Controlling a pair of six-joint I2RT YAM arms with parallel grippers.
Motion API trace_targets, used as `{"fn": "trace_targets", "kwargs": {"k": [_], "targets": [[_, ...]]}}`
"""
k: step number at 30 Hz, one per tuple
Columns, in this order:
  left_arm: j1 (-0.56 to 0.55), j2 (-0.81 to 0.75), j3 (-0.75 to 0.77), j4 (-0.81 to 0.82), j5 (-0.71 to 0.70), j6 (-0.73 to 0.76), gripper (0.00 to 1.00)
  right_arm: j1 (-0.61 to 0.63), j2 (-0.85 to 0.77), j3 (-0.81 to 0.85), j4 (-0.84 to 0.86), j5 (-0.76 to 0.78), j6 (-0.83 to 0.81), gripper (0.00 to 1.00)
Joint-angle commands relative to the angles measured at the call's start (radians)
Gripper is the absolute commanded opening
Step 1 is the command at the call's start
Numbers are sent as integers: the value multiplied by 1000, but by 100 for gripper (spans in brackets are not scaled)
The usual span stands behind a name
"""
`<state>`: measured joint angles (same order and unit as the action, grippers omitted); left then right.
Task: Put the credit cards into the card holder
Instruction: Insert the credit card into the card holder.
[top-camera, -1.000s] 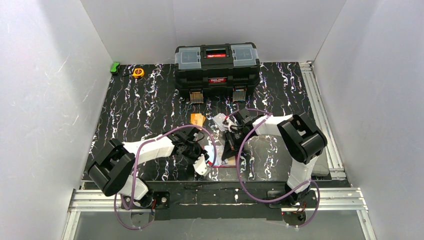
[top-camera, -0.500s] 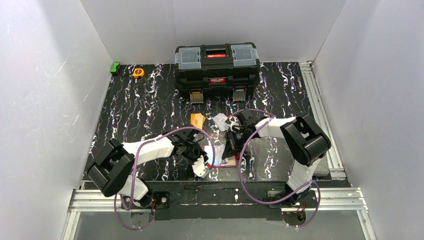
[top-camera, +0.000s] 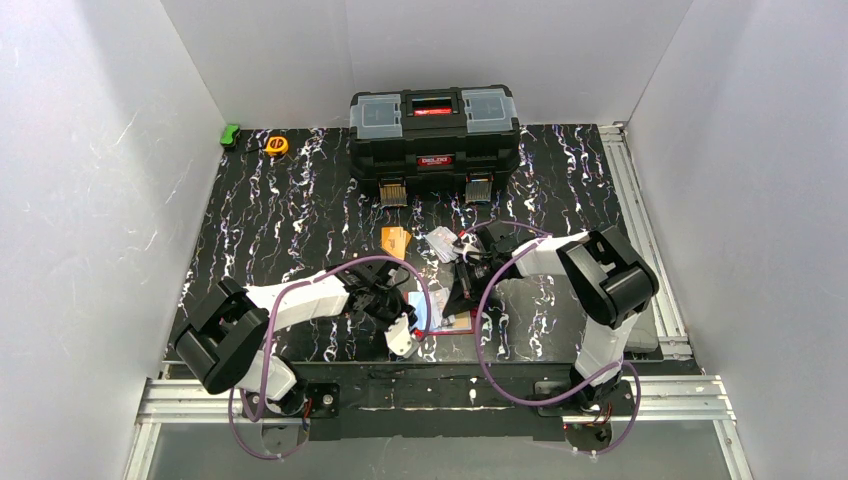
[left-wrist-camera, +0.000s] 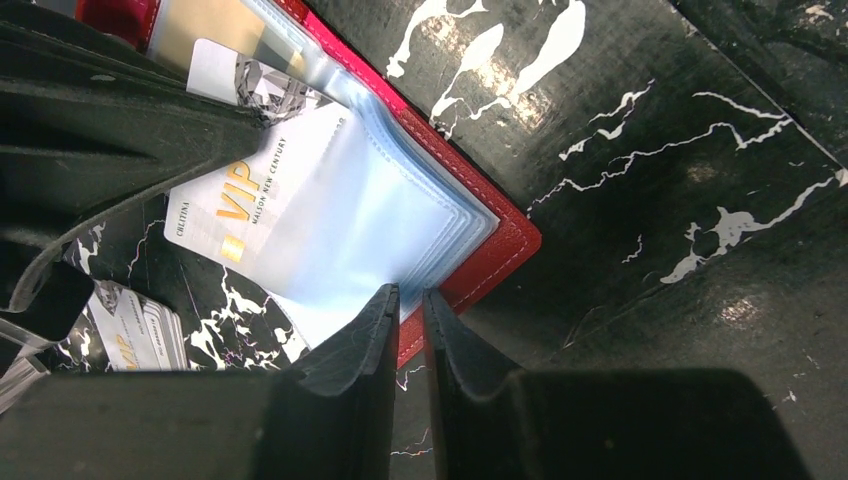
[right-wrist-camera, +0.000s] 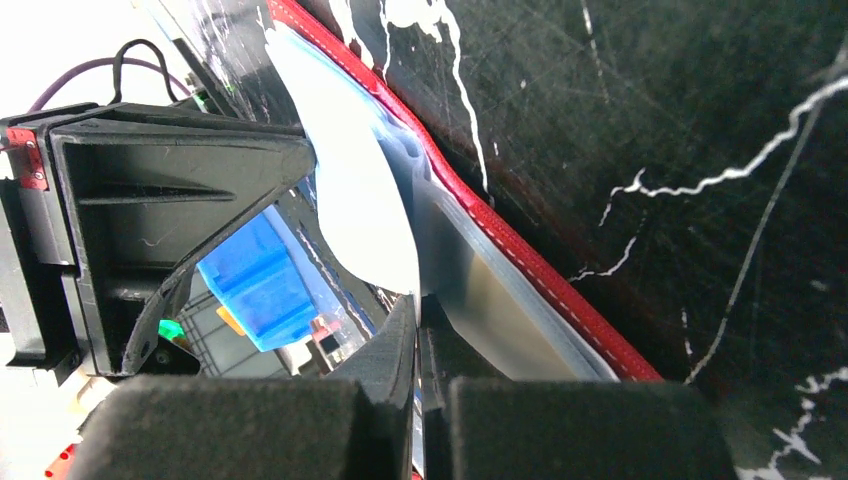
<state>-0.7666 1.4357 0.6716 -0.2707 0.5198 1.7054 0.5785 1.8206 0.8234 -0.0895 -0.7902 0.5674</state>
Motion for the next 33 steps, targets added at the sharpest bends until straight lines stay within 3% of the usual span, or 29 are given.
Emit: {"fn": "trace_targets", "kwargs": {"k": [1, 3, 6, 8, 10, 19, 26, 33], "targets": [[-26, -5, -17, -85, 65, -11, 14, 1, 44, -6, 67, 94, 5, 1], [-26, -5, -17, -85, 63, -14, 14, 1, 39, -12, 55, 101, -1, 6], [-25, -6, -15, -83, 62, -20, 14, 1, 17, -32, 26, 130, -9, 26], [-25, -4, -15, -82, 60, -22, 14, 2, -3, -39, -7, 169, -21, 44], [-25, -2, -14, -81, 58, -26, 14, 3, -20, -35, -47, 201, -38, 50], [-26, -1, -13, -81, 51, -47, 13, 6, -71, -10, -151, 301, -73, 46], [-26, -2, -11, -81, 55, -64, 13, 7, -106, -12, -209, 326, -92, 50], [-27, 3, -8, -79, 60, -70, 12, 10, -122, -32, -167, 286, -73, 41]]}}
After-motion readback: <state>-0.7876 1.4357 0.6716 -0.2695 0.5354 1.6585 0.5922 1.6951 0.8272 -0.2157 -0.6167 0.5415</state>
